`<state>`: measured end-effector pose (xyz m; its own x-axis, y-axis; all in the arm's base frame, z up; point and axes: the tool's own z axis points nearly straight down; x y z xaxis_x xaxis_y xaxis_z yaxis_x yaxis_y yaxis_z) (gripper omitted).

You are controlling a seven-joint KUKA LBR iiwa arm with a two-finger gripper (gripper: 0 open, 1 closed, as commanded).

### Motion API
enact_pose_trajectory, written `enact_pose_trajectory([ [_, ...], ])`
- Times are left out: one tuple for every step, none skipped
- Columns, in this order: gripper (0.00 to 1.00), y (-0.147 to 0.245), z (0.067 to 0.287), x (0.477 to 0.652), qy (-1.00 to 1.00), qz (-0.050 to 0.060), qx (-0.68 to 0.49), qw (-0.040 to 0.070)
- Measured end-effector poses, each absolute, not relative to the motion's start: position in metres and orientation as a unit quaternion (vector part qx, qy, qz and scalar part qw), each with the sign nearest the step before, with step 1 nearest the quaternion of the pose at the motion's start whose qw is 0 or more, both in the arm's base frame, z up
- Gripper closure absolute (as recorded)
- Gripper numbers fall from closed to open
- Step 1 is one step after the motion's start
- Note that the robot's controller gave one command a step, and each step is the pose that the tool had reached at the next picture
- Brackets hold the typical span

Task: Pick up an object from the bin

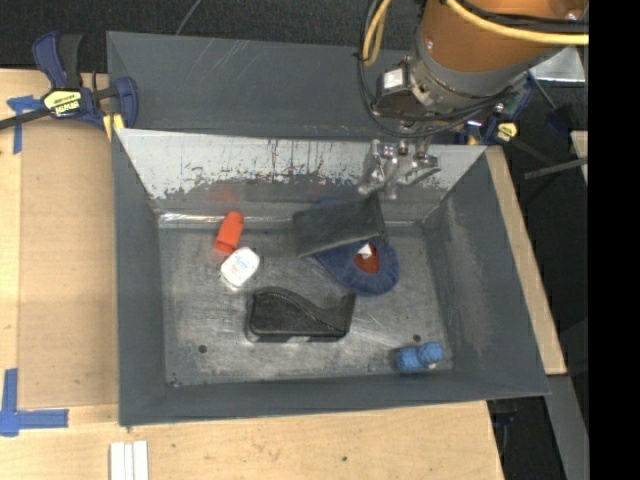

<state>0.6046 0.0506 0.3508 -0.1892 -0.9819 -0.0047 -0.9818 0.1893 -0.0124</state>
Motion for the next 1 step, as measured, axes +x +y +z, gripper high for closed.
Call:
enact_pose_trajectory([
  [1.00, 0.0300, 0.2007, 0.6130, 0.676, 0.003, -0.737, -0.001],
])
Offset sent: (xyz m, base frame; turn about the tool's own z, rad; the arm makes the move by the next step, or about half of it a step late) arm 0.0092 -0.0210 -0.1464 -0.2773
